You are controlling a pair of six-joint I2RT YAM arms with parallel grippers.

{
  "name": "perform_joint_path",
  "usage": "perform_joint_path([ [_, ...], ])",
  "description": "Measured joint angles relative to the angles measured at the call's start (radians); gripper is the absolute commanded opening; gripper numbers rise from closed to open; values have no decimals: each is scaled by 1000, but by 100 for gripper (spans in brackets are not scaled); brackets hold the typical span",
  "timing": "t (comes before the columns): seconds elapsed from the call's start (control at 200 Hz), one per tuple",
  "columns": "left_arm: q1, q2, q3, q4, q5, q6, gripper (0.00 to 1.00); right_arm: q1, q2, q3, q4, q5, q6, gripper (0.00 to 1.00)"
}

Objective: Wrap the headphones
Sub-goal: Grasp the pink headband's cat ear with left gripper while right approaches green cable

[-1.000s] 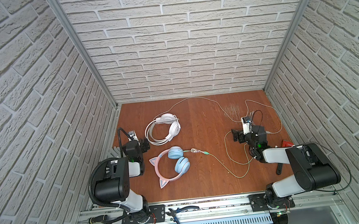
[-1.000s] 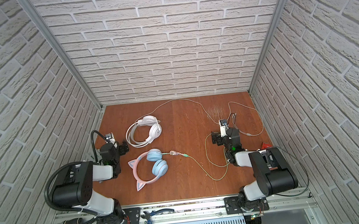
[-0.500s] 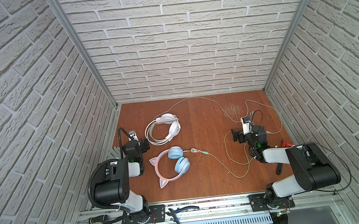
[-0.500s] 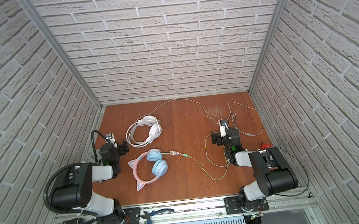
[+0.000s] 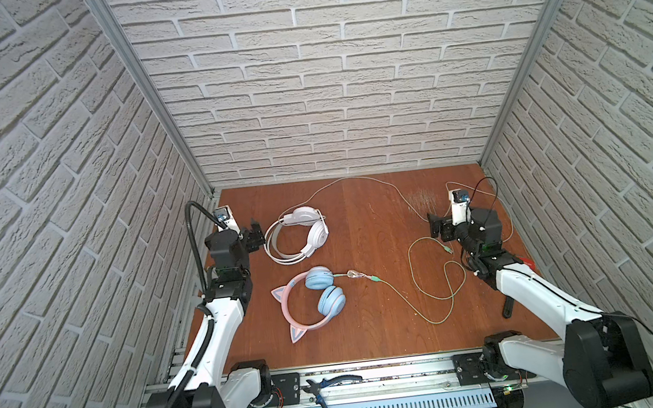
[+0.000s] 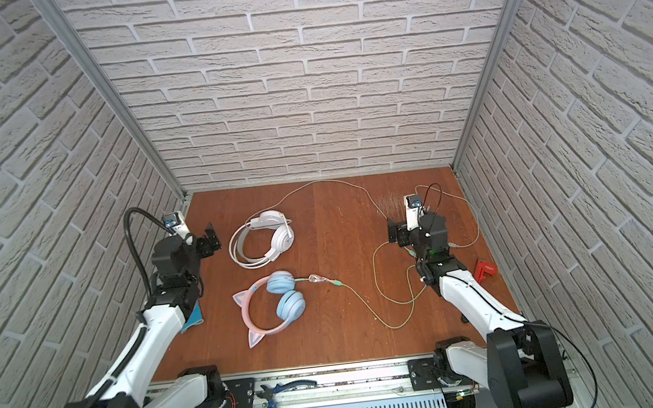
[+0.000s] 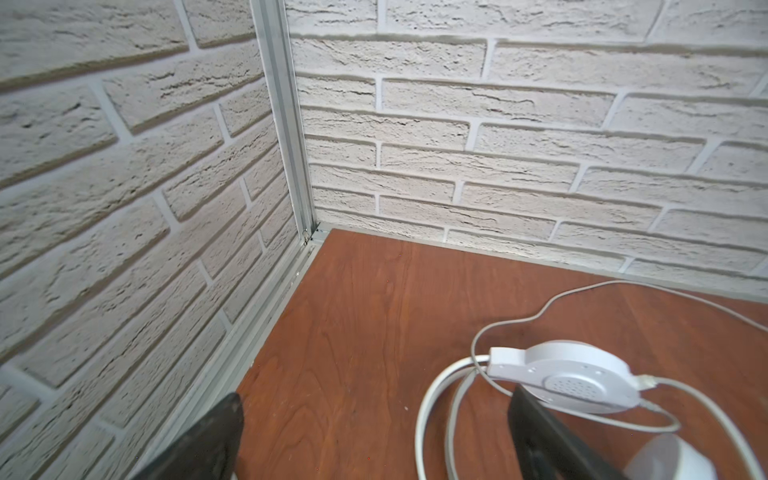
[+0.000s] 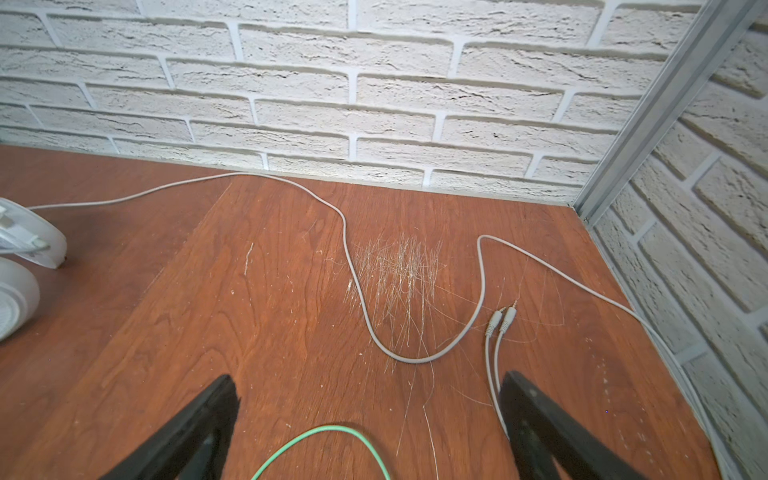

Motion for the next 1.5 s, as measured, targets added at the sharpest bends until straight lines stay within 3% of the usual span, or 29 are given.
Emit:
perform_joint_path([
  [0.285,-77,-12,219,-621,68,-284,98,2,-53,115,-309,-60,43,100],
  [0.43,-123,8,224,-840,127,-433,98,10,-63,138,-412,-113,53,100],
  [0.595,-170,13,174,-975,182,-550,96,24,-68,147,-492,-179,61,100],
  [0.81,-206,22,51,-1035,250,-639,92,51,-42,160,-569,-246,75,100],
  [1.005,-226,80,-46,-1008,288,-700,80,88,-40,160,-598,-250,79,100],
  [1.5,-260,240,-71,-878,278,-680,57,120,-3,161,-606,-221,113,100],
])
